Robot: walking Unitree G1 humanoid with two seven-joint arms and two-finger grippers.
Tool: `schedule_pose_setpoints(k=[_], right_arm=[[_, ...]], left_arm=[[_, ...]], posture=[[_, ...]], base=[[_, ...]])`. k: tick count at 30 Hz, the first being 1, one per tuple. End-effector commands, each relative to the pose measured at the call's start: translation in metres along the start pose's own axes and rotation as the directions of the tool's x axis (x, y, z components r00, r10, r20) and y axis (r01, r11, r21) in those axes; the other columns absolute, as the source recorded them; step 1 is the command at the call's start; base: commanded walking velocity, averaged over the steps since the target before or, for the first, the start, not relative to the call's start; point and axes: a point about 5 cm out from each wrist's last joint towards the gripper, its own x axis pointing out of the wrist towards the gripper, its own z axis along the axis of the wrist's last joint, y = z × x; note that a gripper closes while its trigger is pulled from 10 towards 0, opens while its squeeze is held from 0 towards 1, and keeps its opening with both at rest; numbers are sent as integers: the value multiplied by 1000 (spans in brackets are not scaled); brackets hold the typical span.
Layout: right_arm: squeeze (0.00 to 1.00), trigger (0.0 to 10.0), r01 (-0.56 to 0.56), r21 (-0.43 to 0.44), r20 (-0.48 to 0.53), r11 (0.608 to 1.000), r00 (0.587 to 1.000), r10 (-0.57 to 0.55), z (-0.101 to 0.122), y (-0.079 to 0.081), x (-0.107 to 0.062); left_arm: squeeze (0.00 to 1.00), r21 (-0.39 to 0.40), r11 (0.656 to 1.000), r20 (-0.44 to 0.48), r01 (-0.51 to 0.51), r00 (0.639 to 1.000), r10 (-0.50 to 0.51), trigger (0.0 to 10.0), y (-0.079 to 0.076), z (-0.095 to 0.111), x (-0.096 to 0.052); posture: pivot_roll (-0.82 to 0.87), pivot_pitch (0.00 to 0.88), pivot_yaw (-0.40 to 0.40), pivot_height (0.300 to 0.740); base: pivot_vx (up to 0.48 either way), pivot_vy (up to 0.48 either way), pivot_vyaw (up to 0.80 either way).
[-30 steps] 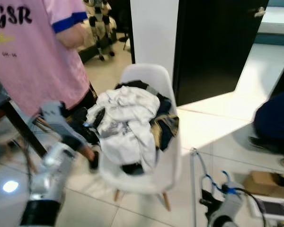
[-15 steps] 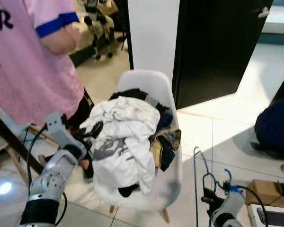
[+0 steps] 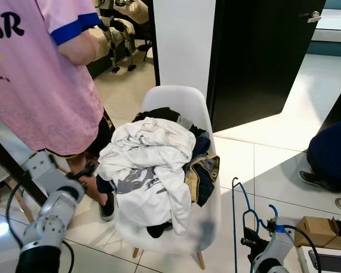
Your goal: Hang hanger
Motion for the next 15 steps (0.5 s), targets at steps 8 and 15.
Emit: schedule_pose_setpoints(k=[8, 15], right_arm=[[0, 10000, 2, 5, 14, 1000, 1000, -2, 2, 0, -1], [0, 10000, 3, 4, 13, 1000, 1000, -3, 3, -1, -1]], left_arm=[[0, -142, 986, -141, 82, 985, -102, 10000, -10, -25, 1], [0, -202, 961, -182, 187, 957, -225, 10000, -33, -31, 0]], posture=[[-28, 0, 18, 740], [-40, 0, 20, 740]], base=[[0, 0, 0], [0, 0, 0]])
